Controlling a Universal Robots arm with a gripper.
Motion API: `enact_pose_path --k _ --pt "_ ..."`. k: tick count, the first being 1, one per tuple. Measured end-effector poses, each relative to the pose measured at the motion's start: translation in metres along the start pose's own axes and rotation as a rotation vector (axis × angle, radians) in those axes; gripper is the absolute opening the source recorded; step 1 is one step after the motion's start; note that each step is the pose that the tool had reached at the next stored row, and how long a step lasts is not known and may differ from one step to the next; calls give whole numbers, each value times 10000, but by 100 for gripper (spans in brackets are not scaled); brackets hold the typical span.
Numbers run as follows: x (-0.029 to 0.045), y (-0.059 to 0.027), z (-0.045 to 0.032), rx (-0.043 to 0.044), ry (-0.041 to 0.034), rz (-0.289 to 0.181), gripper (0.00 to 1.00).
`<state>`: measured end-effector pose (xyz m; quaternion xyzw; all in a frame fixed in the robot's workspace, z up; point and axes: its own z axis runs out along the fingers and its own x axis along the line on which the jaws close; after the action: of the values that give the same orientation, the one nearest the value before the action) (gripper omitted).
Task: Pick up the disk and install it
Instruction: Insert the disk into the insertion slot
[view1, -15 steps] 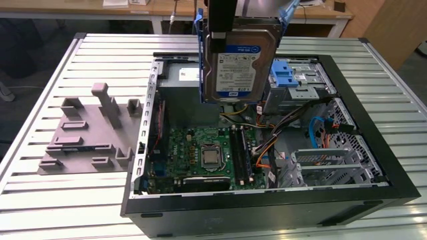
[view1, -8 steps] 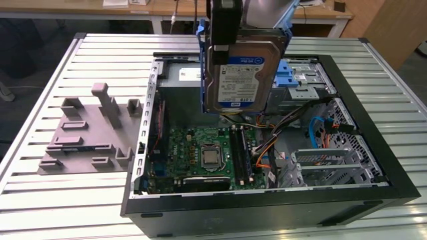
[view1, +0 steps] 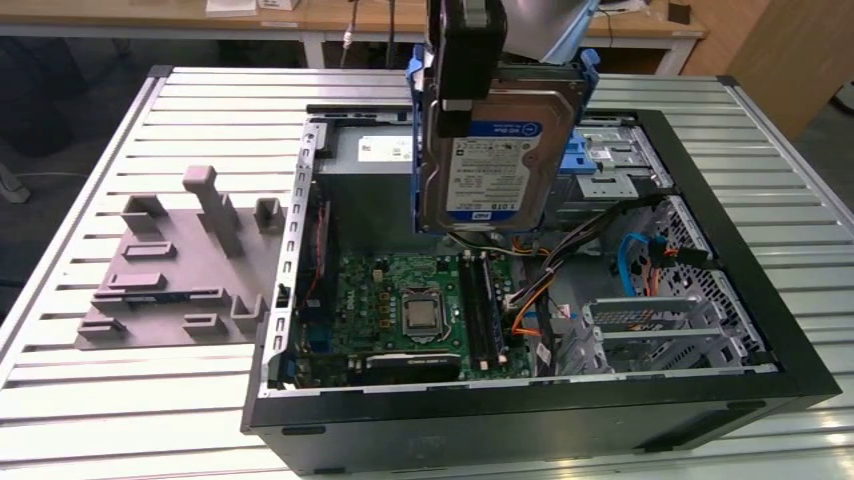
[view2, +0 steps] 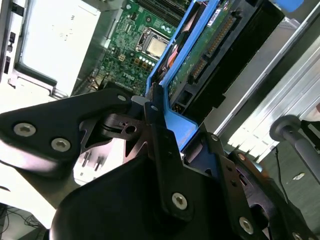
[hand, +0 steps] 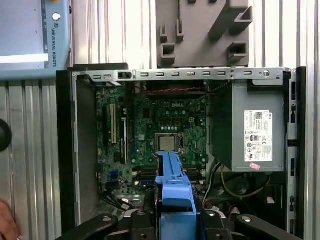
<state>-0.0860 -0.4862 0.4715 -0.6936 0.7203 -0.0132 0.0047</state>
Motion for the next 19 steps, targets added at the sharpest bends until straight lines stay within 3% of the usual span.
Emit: enact_pose_path --k 9,15,19 --pt "100 -27 18 -2 34 3 36" --pt "128 -151 28 -6 34 3 36" --pt "196 -178 37 -9 34 5 36"
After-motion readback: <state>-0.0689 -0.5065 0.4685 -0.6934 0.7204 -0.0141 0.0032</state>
